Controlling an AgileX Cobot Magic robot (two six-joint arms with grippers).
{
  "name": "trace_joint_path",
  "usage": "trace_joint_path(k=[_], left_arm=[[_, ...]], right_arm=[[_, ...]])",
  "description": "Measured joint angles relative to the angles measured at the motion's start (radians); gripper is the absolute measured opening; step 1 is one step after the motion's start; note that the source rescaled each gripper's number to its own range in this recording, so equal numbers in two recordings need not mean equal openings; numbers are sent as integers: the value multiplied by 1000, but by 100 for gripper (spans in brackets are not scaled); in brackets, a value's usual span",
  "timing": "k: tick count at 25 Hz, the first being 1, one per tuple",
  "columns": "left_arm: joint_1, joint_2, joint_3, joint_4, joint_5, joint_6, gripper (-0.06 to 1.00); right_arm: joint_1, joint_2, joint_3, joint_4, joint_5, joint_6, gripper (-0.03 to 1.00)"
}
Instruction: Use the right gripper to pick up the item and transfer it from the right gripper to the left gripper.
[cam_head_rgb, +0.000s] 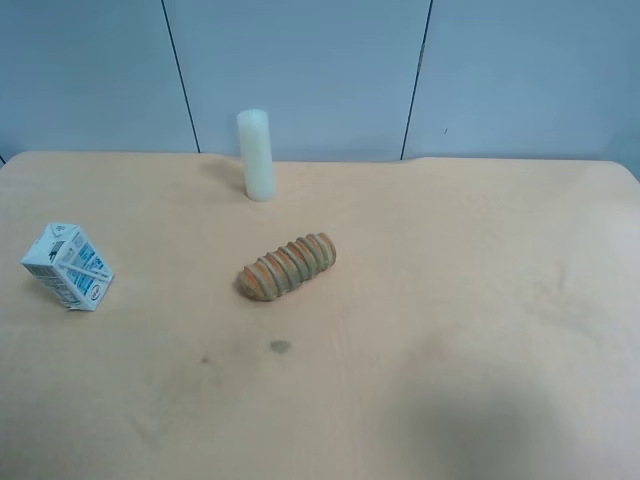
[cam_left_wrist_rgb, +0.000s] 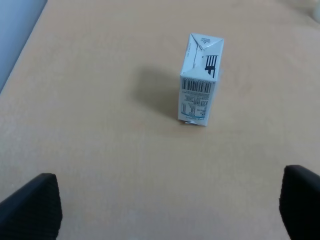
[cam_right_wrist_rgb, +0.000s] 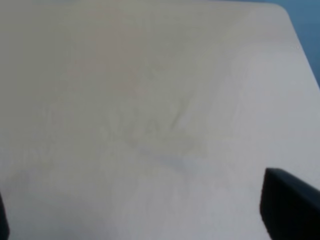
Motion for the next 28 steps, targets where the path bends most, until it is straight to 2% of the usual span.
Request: trace_joint_path(k=[6, 11, 28], left_arm=[[0, 0, 0, 0, 0, 0, 100], [-37, 0, 0, 0, 0, 6, 100], [-38, 0, 0, 0, 0, 6, 100]], right_arm=[[0, 0, 0, 0, 0, 0, 98], [0, 0, 0, 1, 0, 0, 98], [-15, 0, 0, 1, 0, 0, 98]])
